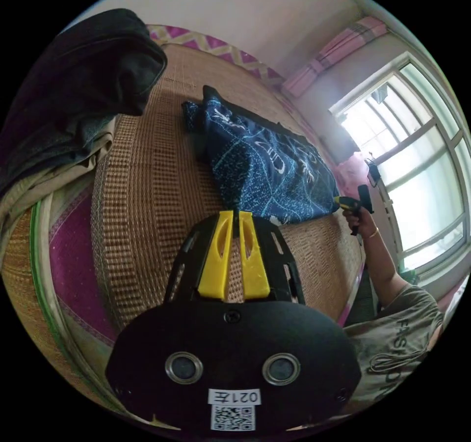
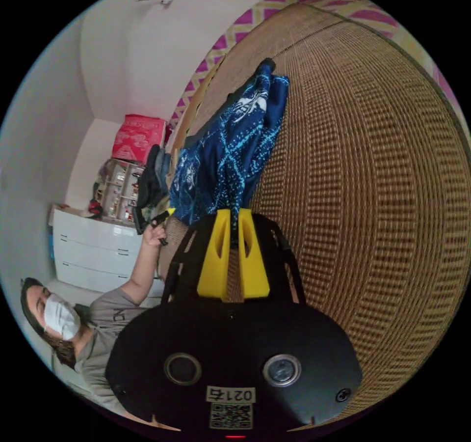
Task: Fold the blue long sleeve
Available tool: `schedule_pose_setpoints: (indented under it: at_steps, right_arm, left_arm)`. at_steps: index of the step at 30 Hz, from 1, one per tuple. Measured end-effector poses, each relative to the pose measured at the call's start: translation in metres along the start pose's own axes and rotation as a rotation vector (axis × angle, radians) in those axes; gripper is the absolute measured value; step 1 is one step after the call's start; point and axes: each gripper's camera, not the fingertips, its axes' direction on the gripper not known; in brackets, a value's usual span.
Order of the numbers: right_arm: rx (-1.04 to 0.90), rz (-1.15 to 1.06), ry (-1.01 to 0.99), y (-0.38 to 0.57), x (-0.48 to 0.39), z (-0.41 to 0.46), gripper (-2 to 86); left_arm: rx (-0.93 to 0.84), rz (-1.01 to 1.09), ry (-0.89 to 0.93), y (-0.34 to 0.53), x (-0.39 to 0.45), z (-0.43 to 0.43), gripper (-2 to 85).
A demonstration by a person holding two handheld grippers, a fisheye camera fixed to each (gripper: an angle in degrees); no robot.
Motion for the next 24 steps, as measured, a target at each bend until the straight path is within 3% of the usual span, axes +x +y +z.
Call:
schedule_pose_setpoints:
  at_steps: [2,6,10,13,17,24]
  right_arm:
    - [0.0,-0.016,-0.098,0.028,-0.006,-0.005,0.1]
    - [-0.131,-0.134,-0.049,0.106,-0.048,0.018,-0.4]
    - [-0.211,-0.222,-0.023,0.233,-0.102,0.089,0.1]
    - [-0.175,-0.346,0.069,0.314,-0.146,0.163,1.5]
    - [0.014,-0.424,0.244,0.357,-0.182,0.2,7.3]
    - [0.317,-0.311,0.582,0.359,-0.171,0.127,10.7]
  left_arm:
    - [-0.022,0.059,-0.023,0.007,0.005,-0.012,-0.6]
    - [-0.124,0.225,-0.092,0.033,0.026,-0.031,-0.9]
    - [-0.167,0.353,-0.255,0.08,0.043,-0.049,-0.9]
    - [-0.093,0.411,-0.383,0.118,0.045,-0.053,-0.8]
    - [0.128,0.284,-0.297,0.168,0.042,-0.082,0.4]
    - [0.148,0.196,0.005,0.267,0.09,-0.097,10.9]
